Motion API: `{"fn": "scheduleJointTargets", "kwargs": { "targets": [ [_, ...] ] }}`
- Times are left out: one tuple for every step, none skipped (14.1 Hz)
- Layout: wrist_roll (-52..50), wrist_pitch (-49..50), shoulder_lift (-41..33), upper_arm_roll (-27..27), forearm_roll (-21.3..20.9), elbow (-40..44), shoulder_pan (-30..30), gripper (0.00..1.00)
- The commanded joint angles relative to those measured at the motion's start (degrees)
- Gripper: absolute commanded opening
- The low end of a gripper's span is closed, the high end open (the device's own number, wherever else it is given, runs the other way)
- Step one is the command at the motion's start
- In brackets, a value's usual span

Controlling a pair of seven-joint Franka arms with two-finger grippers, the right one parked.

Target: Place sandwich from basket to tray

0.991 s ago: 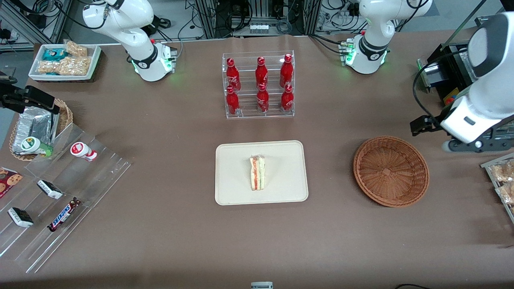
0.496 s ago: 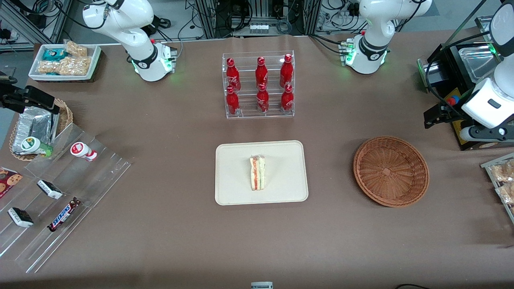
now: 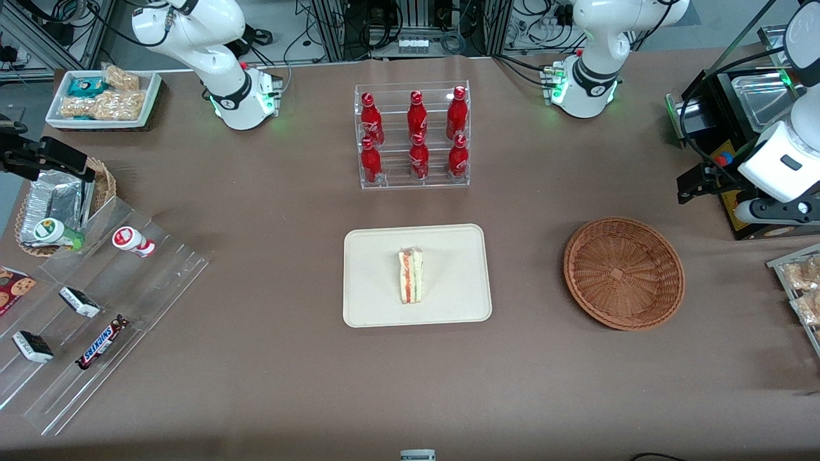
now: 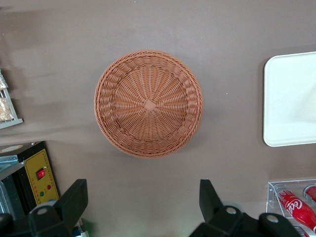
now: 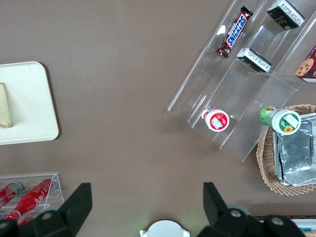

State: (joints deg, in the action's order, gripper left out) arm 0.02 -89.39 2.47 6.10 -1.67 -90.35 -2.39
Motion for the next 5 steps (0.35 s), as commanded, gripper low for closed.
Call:
{"fn": "scheduleJointTargets", "kwargs": {
  "targets": [
    [0.8, 1.6, 0.6, 0.6, 0.9, 1.7, -0.7, 1.0],
    [0.7, 1.6, 0.6, 0.6, 0.9, 1.7, -0.7, 1.0],
    [0.7, 1.7, 0.6, 0.6, 0.8, 1.6, -0.7, 1.0],
    [0.7, 1.7, 0.5, 0.6, 0.9, 1.6, -0.6, 1.0],
    [0.7, 1.7, 0.4, 0.6, 0.9, 1.6, -0.6, 1.0]
  ]
}}
